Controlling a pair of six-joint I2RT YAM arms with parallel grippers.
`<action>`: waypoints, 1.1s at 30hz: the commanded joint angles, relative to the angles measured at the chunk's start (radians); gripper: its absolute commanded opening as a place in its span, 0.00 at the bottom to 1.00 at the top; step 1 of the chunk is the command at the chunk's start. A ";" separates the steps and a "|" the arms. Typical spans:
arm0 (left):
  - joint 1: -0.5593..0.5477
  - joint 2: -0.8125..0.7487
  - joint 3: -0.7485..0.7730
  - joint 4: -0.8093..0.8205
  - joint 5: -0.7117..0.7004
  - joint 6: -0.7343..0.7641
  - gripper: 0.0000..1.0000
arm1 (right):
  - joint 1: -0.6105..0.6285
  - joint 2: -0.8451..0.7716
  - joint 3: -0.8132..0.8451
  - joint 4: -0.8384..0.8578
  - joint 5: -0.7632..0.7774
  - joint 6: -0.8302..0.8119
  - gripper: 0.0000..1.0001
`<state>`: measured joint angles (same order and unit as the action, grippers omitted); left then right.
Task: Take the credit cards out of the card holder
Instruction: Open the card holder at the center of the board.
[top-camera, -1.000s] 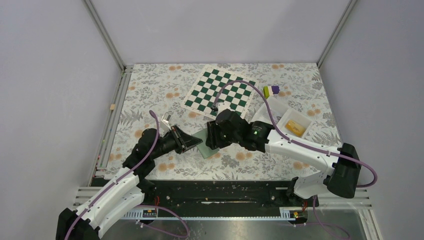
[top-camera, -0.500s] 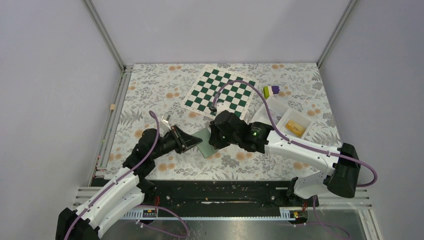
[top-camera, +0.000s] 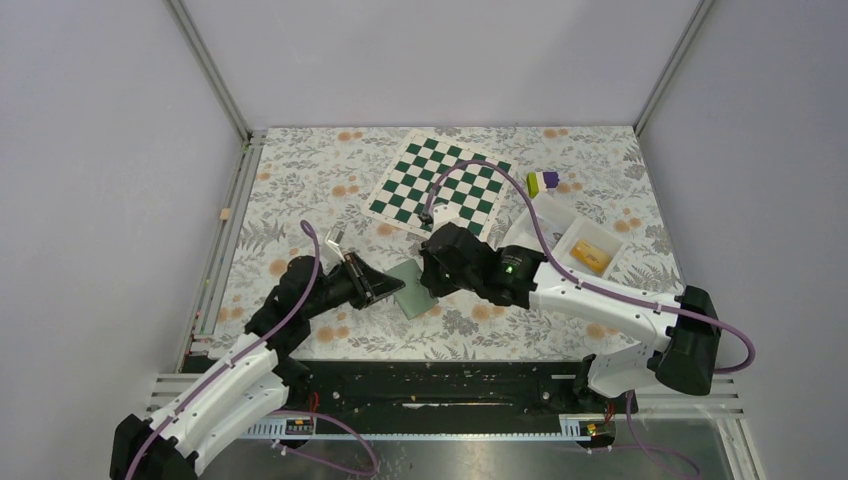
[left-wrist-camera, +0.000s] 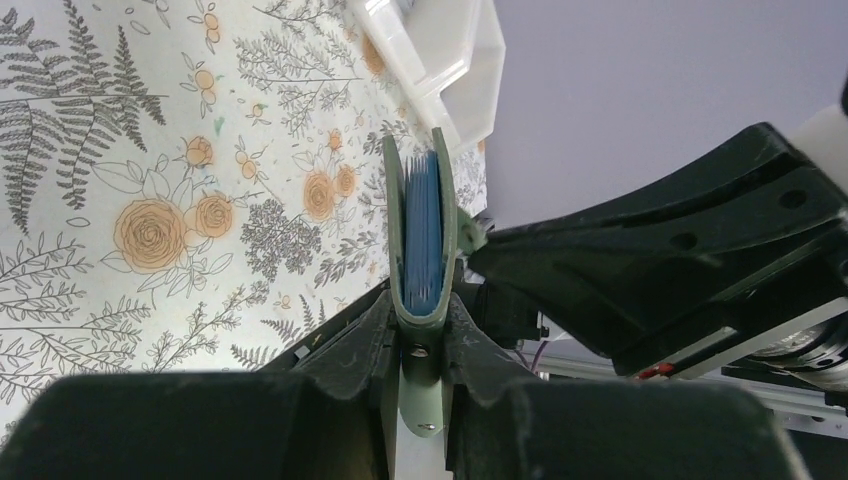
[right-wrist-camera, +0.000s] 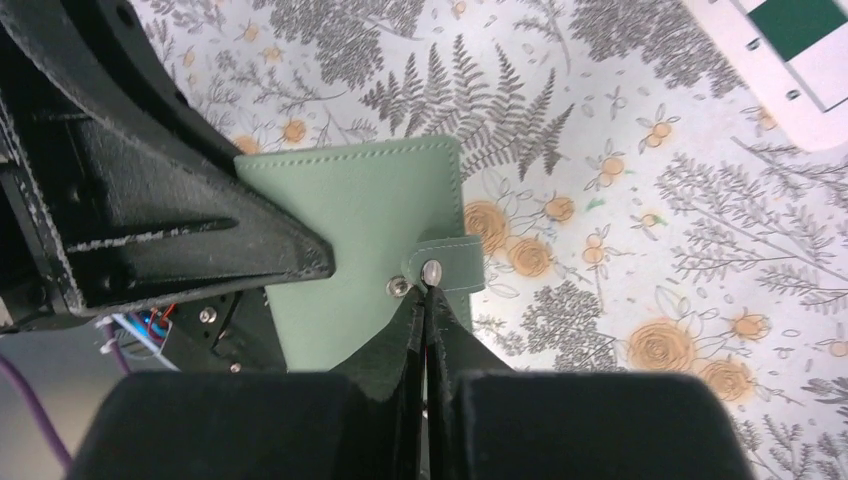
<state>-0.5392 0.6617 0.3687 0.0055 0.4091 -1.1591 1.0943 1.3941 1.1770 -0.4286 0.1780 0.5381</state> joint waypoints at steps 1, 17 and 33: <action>-0.011 0.005 0.065 -0.073 0.001 0.058 0.00 | -0.006 -0.058 -0.018 0.066 0.095 -0.034 0.00; -0.013 -0.038 0.061 -0.027 0.034 0.104 0.00 | -0.042 -0.130 -0.132 0.102 0.095 -0.037 0.00; -0.013 -0.061 0.072 0.119 0.163 0.202 0.00 | -0.146 -0.302 -0.315 0.293 -0.225 0.057 0.57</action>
<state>-0.5484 0.6262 0.3977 0.0082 0.5274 -0.9836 0.9897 1.1362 0.9070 -0.1993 0.0227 0.5625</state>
